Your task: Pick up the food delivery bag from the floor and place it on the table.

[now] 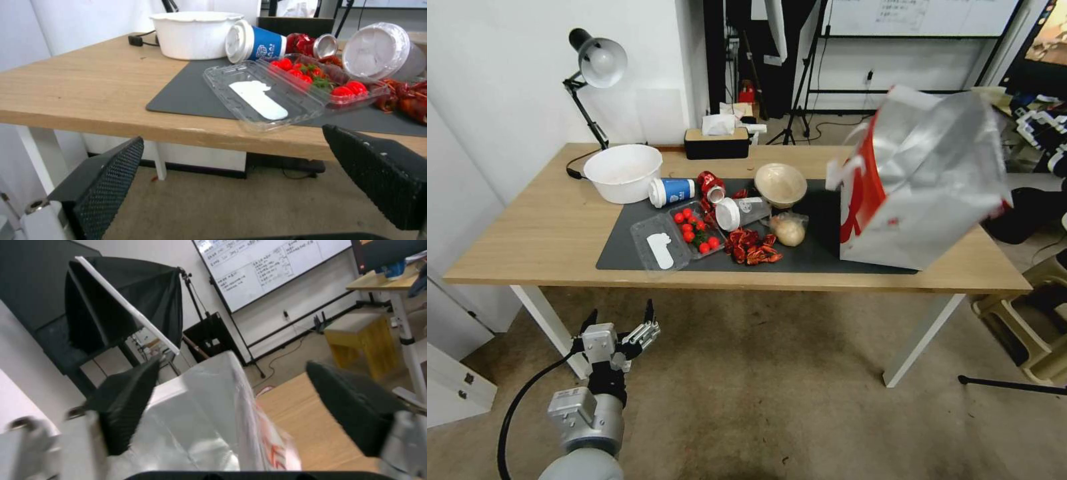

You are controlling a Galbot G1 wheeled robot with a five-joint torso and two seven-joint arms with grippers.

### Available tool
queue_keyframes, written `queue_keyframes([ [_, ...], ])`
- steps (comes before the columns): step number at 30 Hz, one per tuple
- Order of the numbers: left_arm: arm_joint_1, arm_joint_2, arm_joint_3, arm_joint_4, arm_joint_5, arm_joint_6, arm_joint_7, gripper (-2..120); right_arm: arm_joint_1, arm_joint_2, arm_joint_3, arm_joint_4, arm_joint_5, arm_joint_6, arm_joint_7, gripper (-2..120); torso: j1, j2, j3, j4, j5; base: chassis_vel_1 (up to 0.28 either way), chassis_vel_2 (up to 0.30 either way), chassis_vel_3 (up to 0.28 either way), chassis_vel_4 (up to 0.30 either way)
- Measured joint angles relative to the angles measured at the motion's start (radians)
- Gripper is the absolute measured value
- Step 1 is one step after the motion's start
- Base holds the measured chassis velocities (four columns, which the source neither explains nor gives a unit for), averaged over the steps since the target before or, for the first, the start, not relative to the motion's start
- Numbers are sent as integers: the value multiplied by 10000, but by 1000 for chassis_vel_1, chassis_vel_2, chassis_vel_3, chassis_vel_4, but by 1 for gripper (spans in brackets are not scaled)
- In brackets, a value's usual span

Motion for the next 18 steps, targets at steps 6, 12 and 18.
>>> queue_keyframes([
  [6, 27, -8, -4, -11, 37, -14, 14, 100, 180, 16, -133, -44, -27, 89, -20, 100, 0, 0, 0, 0, 0, 0, 0, 0, 0],
  [12, 4, -9, -6, -11, 35, -14, 15, 100, 160, -67, -133, -31, -162, 76, -170, 100, 0, 0, 0, 0, 0, 0, 0, 0, 0],
  [18, -22, -7, 1, -10, 0, -10, 15, 100, -47, -59, -133, 126, -391, -14, -322, 100, 0, 0, 0, 0, 0, 0, 0, 0, 0],
])
